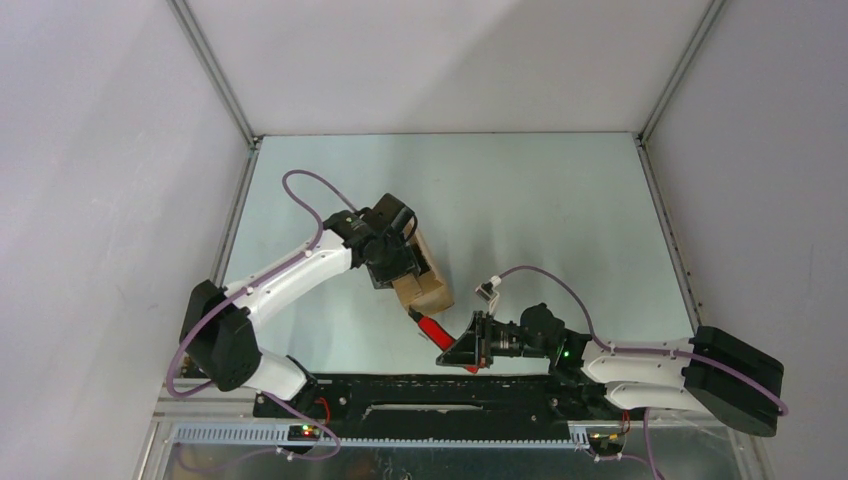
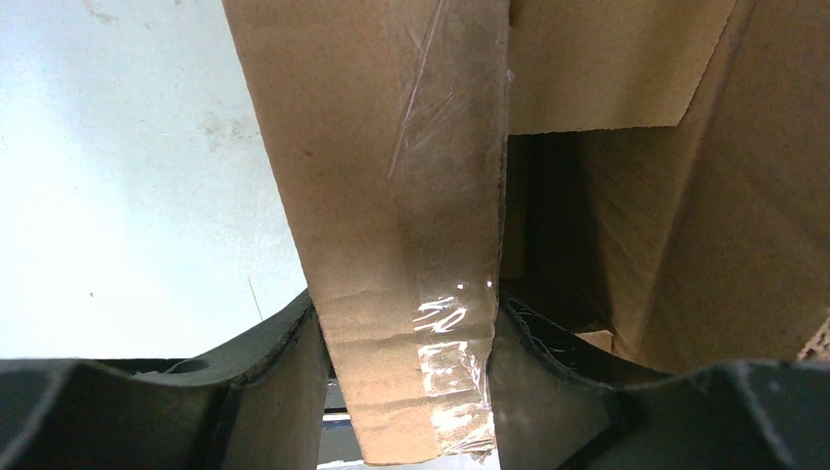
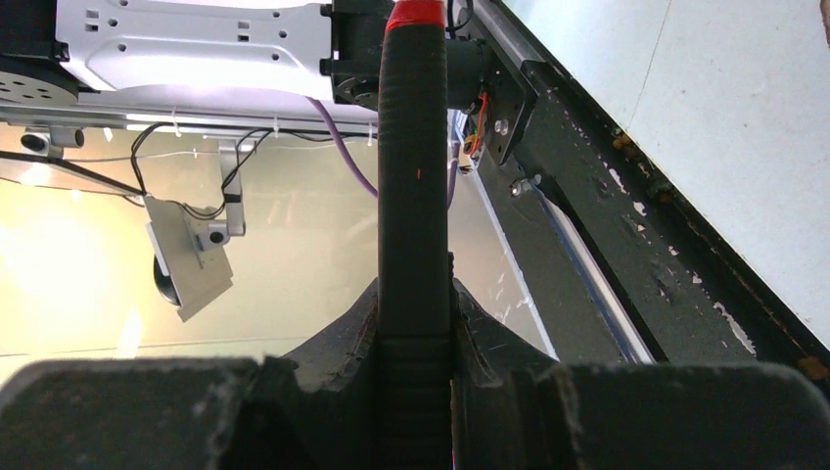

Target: Unpack the express box

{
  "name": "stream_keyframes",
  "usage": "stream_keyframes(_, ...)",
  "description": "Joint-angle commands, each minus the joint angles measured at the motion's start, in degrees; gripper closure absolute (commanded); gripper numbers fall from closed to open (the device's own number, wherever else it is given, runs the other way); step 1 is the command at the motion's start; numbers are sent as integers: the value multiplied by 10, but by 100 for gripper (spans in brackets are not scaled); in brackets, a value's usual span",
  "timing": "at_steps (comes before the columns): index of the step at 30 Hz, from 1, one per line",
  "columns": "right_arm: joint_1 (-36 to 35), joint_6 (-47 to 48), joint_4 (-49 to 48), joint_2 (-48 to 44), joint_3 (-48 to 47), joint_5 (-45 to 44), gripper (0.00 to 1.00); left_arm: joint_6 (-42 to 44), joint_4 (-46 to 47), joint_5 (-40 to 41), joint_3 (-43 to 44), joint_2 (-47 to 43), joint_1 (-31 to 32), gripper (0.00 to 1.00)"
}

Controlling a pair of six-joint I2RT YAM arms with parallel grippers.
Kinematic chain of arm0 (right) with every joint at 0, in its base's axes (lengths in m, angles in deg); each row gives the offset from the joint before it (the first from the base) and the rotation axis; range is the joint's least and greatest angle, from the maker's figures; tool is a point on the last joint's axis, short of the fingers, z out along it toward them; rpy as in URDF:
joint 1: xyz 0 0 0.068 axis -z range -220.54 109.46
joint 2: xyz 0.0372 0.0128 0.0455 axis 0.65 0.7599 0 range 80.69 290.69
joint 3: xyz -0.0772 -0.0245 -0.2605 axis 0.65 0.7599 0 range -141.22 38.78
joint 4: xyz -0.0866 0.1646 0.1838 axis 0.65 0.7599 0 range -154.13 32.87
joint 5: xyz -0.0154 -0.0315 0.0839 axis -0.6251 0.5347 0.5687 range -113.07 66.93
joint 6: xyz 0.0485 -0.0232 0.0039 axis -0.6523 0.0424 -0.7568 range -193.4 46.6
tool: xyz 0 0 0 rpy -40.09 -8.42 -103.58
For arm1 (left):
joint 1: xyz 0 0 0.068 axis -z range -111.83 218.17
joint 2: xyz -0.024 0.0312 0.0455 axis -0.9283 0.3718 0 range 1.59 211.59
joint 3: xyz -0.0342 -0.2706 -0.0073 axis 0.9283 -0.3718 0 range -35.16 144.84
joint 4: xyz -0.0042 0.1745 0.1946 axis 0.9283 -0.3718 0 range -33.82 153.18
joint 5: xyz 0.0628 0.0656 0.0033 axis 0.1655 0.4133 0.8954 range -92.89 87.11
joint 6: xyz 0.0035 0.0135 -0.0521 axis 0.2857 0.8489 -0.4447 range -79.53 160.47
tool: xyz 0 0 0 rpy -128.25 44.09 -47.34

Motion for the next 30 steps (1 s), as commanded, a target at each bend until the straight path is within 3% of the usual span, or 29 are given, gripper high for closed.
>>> stream_keyframes(1,-3,3,-27,2,-19,-7,100,6,13,-1,-11,-29,-1,91)
stream_keyframes(30,1,3,-22,-3,-19,-8,100,1,17,-2,-20,-34,7,92)
